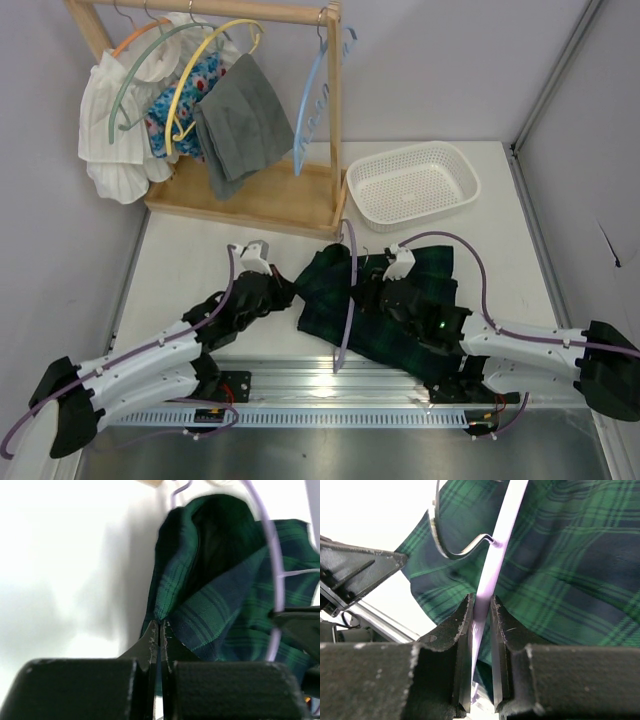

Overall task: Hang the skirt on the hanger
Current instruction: Place skirt on hanger

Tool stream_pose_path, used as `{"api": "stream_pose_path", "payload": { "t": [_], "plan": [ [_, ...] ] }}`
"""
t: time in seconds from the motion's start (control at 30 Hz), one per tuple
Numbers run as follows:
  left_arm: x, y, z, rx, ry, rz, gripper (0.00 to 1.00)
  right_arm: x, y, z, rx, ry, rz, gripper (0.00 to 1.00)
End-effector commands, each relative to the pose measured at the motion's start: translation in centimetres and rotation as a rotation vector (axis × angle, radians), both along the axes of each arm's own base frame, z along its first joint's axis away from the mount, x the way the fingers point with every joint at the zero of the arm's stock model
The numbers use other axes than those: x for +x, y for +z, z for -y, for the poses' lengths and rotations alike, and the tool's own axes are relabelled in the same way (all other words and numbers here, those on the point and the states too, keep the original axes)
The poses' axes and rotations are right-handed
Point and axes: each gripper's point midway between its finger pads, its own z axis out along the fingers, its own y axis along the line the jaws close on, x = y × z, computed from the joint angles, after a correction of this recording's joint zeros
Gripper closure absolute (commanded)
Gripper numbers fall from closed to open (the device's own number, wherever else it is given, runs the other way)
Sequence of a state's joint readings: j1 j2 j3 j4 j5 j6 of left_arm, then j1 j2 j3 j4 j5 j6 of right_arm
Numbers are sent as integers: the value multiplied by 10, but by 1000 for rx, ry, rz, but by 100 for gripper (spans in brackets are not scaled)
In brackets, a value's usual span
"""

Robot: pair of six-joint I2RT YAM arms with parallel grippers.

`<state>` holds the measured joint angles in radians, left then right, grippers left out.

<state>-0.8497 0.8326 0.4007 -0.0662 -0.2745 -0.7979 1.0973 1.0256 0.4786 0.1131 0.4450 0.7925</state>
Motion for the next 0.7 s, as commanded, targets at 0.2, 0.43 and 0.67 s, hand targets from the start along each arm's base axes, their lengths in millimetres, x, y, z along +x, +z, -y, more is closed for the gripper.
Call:
{"api": "stream_pose_path", "payload": {
  "t": [0.2,0.43,0.67],
  "plan": [
    [-18,-43,-39,-13,137,-92,100,8,-9,36,-110,-106,42,100],
    [-28,-47,-58,9,167,-94,100,7,-10,33,-123,-82,38,100],
    [-50,-55,-37,-1,-14,-144,58,8,-7,28,-130,-63,50,100]
  ]
}}
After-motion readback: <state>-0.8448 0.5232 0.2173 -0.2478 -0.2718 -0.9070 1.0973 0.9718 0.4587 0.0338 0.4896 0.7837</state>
